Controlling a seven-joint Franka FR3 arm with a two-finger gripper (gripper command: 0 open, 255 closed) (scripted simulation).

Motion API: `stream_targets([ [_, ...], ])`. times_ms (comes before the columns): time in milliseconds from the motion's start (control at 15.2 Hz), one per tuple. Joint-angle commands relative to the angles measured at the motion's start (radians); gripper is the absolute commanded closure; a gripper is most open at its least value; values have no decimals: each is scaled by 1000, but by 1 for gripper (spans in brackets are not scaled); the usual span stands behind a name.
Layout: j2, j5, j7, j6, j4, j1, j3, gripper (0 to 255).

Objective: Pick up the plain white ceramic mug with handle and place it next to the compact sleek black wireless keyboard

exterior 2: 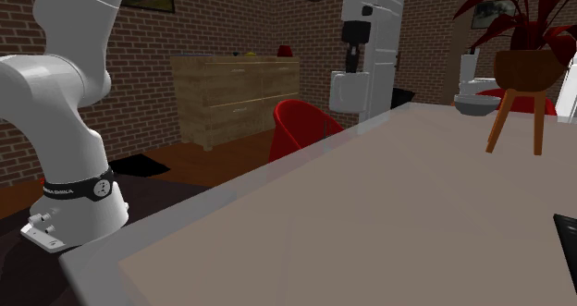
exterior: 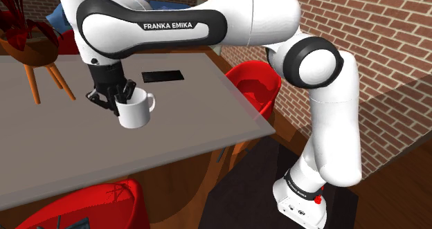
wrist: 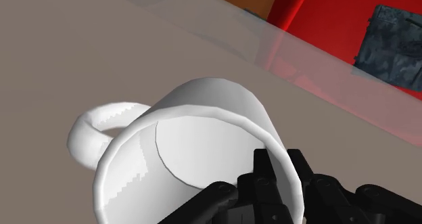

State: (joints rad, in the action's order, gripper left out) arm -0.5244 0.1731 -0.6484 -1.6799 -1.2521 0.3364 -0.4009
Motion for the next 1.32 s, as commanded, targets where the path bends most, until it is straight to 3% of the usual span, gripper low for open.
stream_targets([
  [0, -5, 1, 0, 30, 35, 6, 0, 255],
  [462, -23, 6, 3, 132, 156, 24, 0, 255],
  [858, 55, -23, 124, 91, 41, -97, 21, 255],
  [1254, 88, -38, 248, 77, -2, -199, 51, 255],
])
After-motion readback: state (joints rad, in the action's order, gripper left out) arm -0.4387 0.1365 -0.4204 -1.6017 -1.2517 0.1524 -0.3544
